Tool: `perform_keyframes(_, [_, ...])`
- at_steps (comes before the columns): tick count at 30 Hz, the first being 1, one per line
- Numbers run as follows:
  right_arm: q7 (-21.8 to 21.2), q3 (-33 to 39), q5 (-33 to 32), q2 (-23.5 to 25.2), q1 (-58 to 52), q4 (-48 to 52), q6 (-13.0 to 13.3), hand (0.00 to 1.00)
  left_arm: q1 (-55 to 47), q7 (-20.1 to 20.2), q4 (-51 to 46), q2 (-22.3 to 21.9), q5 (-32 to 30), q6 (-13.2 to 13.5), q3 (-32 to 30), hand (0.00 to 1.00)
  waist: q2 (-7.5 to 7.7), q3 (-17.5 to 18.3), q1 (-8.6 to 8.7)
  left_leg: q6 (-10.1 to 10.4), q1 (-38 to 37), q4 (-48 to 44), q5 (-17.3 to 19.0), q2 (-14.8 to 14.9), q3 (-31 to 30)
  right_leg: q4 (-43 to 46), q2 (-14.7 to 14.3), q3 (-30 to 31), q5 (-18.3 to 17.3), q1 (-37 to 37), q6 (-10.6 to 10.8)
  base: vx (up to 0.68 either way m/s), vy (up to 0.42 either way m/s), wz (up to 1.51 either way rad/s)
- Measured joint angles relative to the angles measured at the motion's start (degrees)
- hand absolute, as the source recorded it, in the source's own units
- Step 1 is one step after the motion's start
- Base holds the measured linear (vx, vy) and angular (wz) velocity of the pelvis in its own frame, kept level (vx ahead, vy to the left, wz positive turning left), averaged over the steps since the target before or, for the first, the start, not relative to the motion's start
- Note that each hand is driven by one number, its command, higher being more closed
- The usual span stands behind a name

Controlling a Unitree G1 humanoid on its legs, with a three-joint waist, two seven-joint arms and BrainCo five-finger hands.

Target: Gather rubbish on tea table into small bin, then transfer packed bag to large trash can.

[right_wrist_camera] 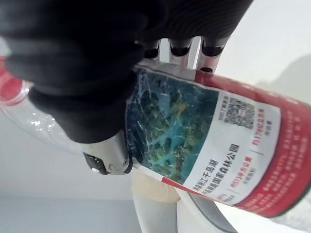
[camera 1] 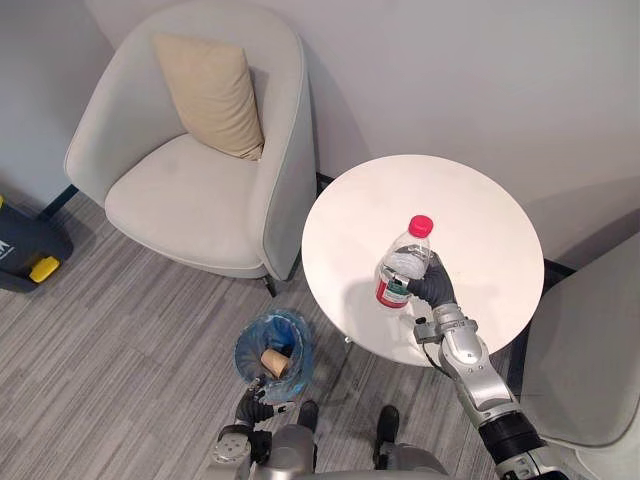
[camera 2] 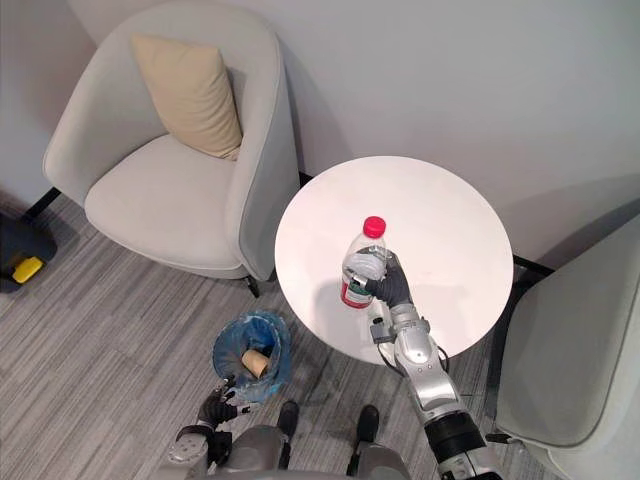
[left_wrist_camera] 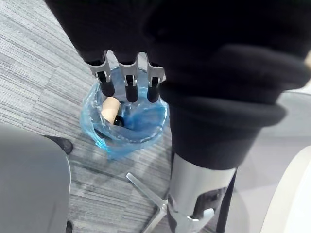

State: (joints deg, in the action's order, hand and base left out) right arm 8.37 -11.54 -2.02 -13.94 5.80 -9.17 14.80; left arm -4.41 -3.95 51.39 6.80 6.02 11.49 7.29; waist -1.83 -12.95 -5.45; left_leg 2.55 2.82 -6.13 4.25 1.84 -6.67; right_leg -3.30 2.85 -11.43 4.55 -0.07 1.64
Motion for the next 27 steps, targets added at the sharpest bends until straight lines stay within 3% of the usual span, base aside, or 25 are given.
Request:
perform_keyframes(5, [-1.0,0.2,2.0,0.1,-5.0,7.8,0.6,1.00,0.0,0.0,1.0,0.0,-0.1,0.1,0.0,0.00,0.21,0.1,1.41,0.0,-1.0,0.2,0.0,0.1,0.7,-0.1,-0.1,0.8,0.0,0.6,0.0,-0.02,0.007,-0.07])
perform_keyframes(20, [-2.6,-0.4,2.7,1.2,-12.8,15.7,2.6,1.00,0.1,0.0,3.8,0.2,-0.1,0.2,1.1,0.00,1.09,2.8,1.87,0.1,-3.6,2.0,-0.1,0.2,2.0,-2.3,-0.2,1.9,0.7,2.8,0.2,0.00,0.002,-0.04])
perform_keyframes(27, [-3.0,-1.7,2.6,1.1,-14.4,15.7,2.7,1.00,0.6,-0.1,4.9,0.1,0.0,0.4,2.1,0.00,0.60,3.0,2.11,0.3,-1.4,0.6,-1.0,-0.8,-4.2,-2.3,0.3,-4.5,0.0,4.3,0.1,-0.04,-0.015,0.48])
